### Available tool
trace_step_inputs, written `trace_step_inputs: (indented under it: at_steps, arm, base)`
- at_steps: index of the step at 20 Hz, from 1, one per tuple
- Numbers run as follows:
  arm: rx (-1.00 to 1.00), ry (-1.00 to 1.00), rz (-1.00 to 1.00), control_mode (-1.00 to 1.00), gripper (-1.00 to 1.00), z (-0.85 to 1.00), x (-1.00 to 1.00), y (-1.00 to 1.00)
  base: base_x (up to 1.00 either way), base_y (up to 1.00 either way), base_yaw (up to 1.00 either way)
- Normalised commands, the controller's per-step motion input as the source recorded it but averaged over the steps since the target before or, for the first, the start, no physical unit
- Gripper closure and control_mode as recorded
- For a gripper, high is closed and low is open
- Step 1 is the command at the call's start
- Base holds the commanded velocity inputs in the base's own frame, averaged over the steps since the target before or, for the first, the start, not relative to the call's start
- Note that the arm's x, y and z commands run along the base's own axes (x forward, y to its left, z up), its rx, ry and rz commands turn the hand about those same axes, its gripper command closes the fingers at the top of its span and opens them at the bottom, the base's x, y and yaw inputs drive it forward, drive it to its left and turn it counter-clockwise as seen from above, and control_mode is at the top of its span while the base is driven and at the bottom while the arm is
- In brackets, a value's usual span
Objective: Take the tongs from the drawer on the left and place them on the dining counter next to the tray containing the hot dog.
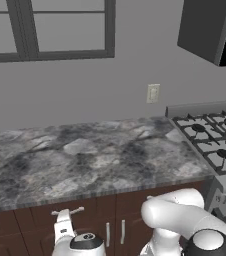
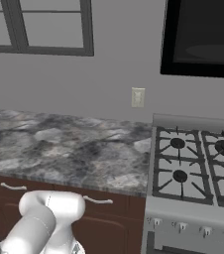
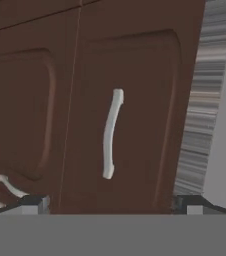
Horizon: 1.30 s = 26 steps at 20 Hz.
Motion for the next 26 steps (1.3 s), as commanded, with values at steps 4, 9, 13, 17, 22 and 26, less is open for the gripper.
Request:
trace_step_inputs:
  at_steps: [4,9,13,17,22,26]
  arm:
    - [0.0,-0.13,0.03,-1.0,-1.0,-0.26,0.41,0.0]
    - [0.0,-0.01,0.01,-1.0,-1.0,-0.02,0.01,0.0]
    - [0.0,-0.05,0.0,-1.0,-1.0,-0.08,0.0,0.0]
    - [0.0,-0.11,0.0,-1.0,-1.0,-0.19,0.09,0.03]
    - [0.0,-0.07,0.0,-1.0,-1.0,-0.1,0.28,0.01]
    - [0.0,-0.02,0.0,-1.0,-1.0,-0.05,0.37,0.05]
  base:
    - [0.0,0.0,0.0]
    - [0.0,0.0,0.0]
    - [0.0,0.0,0.0]
    - [0.0,0.0,0.0]
    - [0.0,0.0,0.0]
    - [0.0,0.0,0.0]
